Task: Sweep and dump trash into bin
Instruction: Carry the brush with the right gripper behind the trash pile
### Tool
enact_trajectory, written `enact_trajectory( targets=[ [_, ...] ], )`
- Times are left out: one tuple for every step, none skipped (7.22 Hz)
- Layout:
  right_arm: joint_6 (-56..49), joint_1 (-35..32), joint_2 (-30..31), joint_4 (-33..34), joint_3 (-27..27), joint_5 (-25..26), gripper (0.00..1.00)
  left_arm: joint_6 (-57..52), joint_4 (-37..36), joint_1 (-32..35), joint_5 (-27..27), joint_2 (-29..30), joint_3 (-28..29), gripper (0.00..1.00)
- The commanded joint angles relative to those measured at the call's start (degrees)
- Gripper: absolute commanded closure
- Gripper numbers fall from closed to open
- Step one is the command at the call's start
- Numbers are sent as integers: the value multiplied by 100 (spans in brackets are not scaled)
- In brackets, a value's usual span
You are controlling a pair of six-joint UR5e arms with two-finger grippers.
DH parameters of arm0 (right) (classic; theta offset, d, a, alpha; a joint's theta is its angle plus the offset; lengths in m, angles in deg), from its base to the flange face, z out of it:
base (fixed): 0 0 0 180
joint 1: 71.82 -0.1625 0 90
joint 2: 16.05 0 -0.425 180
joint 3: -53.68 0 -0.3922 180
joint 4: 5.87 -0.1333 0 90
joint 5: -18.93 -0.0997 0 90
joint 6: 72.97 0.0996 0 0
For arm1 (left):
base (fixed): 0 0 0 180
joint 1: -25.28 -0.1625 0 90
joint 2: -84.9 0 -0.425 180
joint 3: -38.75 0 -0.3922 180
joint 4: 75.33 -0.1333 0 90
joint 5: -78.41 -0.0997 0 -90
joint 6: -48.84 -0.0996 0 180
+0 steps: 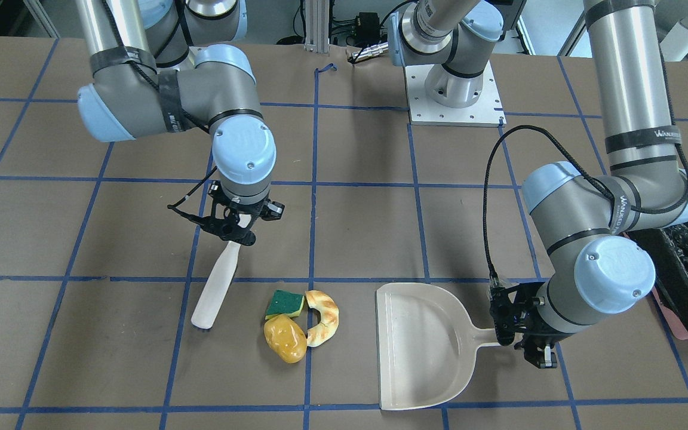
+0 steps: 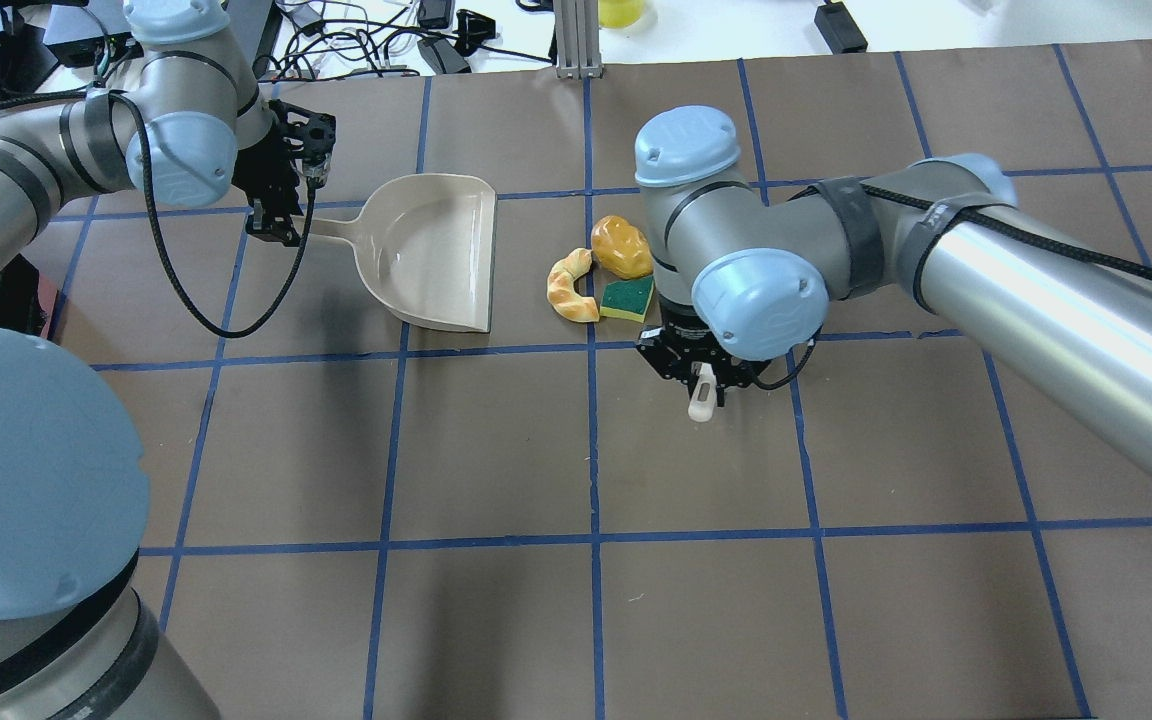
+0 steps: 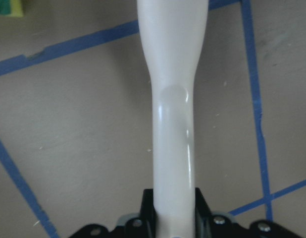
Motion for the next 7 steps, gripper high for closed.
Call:
enact_trajectory(
  targets=[
    [660,-389,-84,4,-154,-269,88,-3,0,1,0,17,7,100],
    [811,-512,-233,13,-250,-409,88,-3,-9,1,0,17,7,100],
    [1004,-618,-461,13,-364,-428,88,-3,-9,1,0,17,-2,100],
    [1040,-697,-637,13,-505,-411,88,-3,-9,1,0,17,-2,100],
    [1102,-759,-700,22,-619,-411,88,-12,-9,1,8,34,-2,100],
    [1094,-786,-831,48,-742,-428,88,-12,-9,1,9,34,-2,100],
    [1076,-899,-954,48,-935,-341,88,-12,-9,1,9,17,-2,100]
  ],
)
